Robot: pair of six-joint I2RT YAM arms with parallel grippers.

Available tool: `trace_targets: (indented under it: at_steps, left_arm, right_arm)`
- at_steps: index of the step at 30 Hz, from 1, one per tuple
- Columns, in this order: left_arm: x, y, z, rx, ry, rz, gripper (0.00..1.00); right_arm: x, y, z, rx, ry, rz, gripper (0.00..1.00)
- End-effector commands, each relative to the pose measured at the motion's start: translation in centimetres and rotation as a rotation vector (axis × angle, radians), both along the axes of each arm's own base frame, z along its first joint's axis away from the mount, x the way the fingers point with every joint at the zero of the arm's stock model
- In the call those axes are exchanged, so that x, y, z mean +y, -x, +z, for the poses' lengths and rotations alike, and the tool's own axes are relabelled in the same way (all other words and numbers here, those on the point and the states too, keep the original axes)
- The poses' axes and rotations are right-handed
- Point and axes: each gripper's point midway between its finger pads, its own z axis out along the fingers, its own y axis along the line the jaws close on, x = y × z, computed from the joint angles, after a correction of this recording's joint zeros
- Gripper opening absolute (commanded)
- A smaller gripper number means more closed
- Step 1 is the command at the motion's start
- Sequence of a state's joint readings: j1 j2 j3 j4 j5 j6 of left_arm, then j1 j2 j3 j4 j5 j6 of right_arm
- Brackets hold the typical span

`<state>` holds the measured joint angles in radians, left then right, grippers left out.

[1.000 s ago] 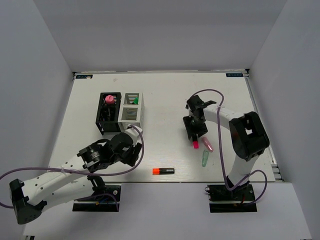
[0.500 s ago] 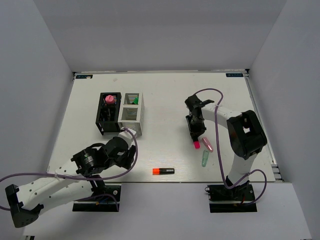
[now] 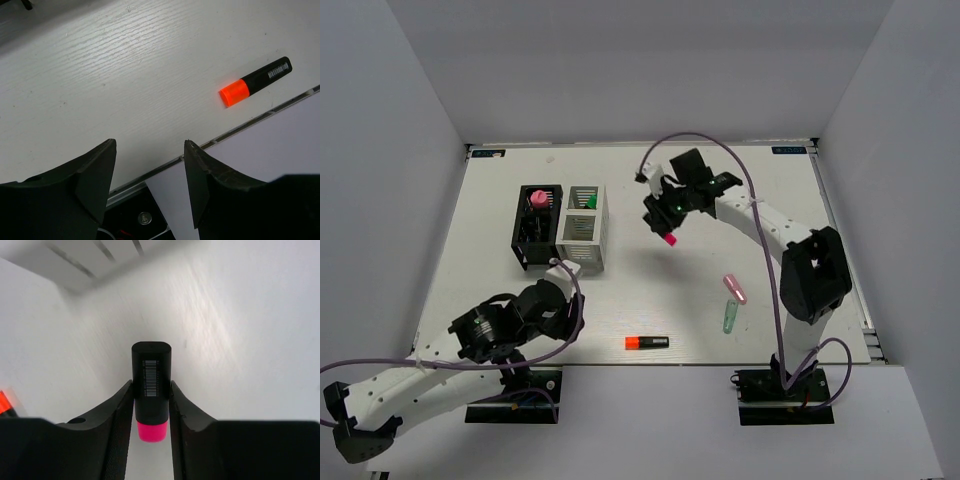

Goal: Sort the stationery into containers
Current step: Pick up the stationery from the center of the board, then place the stationery in the storage box.

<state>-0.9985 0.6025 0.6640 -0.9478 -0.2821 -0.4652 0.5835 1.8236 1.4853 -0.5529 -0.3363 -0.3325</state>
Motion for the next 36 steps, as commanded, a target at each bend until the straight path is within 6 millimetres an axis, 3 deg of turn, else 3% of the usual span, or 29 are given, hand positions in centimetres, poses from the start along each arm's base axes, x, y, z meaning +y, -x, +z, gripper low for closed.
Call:
trace_targets:
  at_steps: [1, 2, 3, 4, 7, 8, 9, 10, 11, 15, 18, 19, 21, 28, 29, 31, 36]
  left_arm:
    - [0.7, 0.2, 0.4, -0.005, 0.024, 0.044, 0.67]
    - [0.8, 0.2, 0.5, -0.004, 0.037, 0.058, 0.67]
    - [1.0, 0.2, 0.5, -0.005, 0.032, 0.062, 0.67]
    - [1.2, 0.3, 0.6, -0.009, 0.041, 0.071, 0.67]
    - [1.5, 0.3, 0.6, -0.006, 0.033, 0.083, 0.67]
    - [1.5, 0.4, 0.6, -0.003, 0.026, 0.084, 0.67]
    - [1.6, 0.4, 0.4, 0.004, 0.015, 0.088, 0.67]
    - [1.5, 0.4, 0.5, 0.006, 0.016, 0.086, 0.67]
    - [1.5, 0.3, 0.6, 0.005, 0.012, 0.085, 0.67]
    - [1.2, 0.3, 0.9, 0.009, 0.021, 0.083, 0.67]
    - [1.0, 0.3, 0.8, 0.009, 0.033, 0.08, 0.67]
    - [1.1, 0.4, 0.6, 0.009, 0.032, 0.077, 0.67]
    - [1.2, 0.6, 0.1, 0.019, 0.023, 0.075, 0.67]
    - [1.4, 0.6, -0.7, 0.029, 0.007, 0.077, 0.67]
    - [1.3, 0.7, -0.9, 0.031, 0.01, 0.074, 0.67]
    - [1.2, 0.7, -1.1, 0.028, 0.015, 0.072, 0.67]
    - [0.8, 0.7, -1.6, 0.039, 0.009, 0.056, 0.69]
  right_arm:
    - [6.3, -1.5, 10.7, -0.403, -0.263, 0.361, 0.0]
    - [7.3, -1.8, 12.9, -0.451, -0.301, 0.391, 0.0]
    - [8.3, -1.7, 11.9, -0.404, -0.332, 0.447, 0.0]
    - [9.4, -2.5, 15.1, -0.472, -0.379, 0.454, 0.0]
    - [11.3, -1.9, 16.2, -0.468, -0.512, 0.52, 0.0]
    - [12.2, -2.6, 17.8, -0.533, -0.591, 0.512, 0.0]
    - [12.9, -2.5, 18.2, -0.552, -0.622, 0.522, 0.0]
    - [13.6, -2.0, 16.4, -0.456, -0.661, 0.524, 0.0]
    - [14.4, -2.6, 18.2, -0.547, -0.722, 0.563, 0.0]
    - [16.9, -5.3, 17.3, -0.512, -0.695, 0.482, 0.0]
    - [18.6, -7.7, 18.0, -0.568, -0.707, 0.431, 0.0]
    - [19.2, -8.7, 16.7, -0.57, -0.694, 0.409, 0.0]
    - [19.9, -9.4, 16.3, -0.579, -0.702, 0.418, 0.0]
    - [21.4, -8.9, 13.9, -0.538, -0.704, 0.428, 0.0]
    - [21.5, -8.6, 12.6, -0.51, -0.695, 0.429, 0.0]
    - [21.5, -8.1, 11.8, -0.493, -0.693, 0.436, 0.0]
    - [21.3, -7.5, 10.0, -0.452, -0.679, 0.439, 0.23]
